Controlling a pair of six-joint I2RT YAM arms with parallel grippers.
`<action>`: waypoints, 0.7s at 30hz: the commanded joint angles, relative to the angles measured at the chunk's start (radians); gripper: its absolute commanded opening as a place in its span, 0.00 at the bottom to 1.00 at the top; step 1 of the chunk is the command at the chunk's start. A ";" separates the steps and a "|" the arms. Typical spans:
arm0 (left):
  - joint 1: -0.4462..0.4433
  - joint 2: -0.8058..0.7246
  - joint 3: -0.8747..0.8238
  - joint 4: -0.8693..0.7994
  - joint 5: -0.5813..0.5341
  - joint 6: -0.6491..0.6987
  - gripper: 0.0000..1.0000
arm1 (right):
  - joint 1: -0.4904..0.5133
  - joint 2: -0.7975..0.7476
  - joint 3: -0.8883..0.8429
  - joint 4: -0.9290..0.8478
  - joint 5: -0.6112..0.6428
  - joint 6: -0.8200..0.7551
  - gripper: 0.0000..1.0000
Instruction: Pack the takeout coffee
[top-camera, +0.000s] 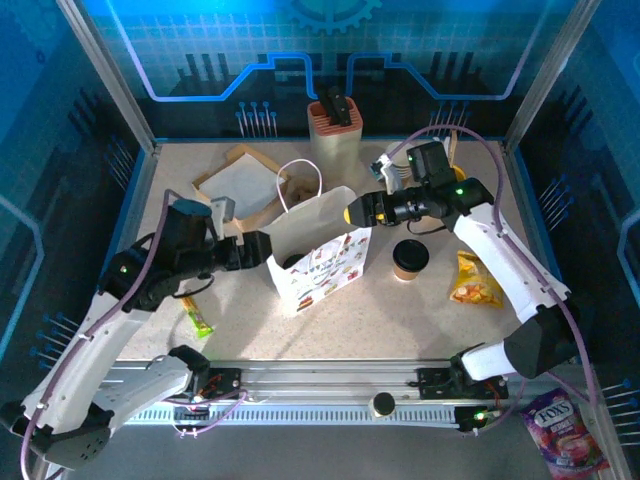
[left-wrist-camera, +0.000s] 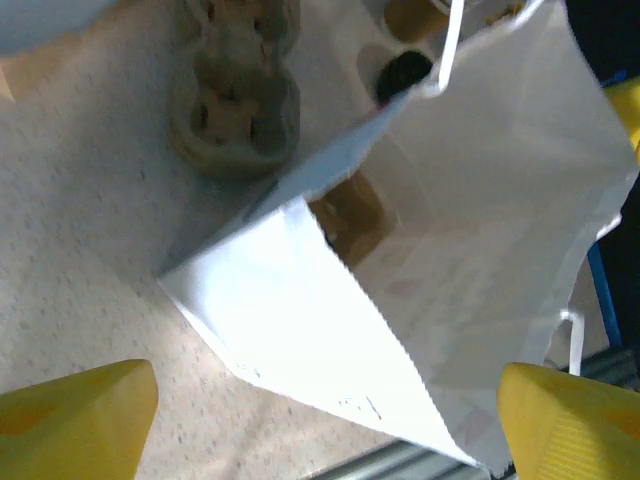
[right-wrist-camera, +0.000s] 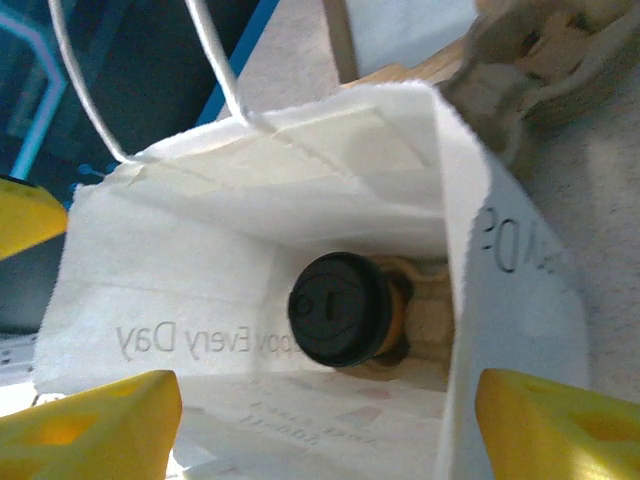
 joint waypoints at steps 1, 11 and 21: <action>-0.028 -0.015 -0.010 -0.058 0.031 -0.062 0.87 | -0.005 -0.036 -0.039 0.032 -0.108 0.046 0.78; -0.035 0.049 -0.028 0.057 0.091 -0.049 0.68 | 0.050 -0.148 -0.176 0.127 -0.096 0.132 0.77; -0.034 0.201 0.067 0.071 0.018 0.100 0.56 | 0.132 -0.223 -0.261 0.194 -0.028 0.207 0.77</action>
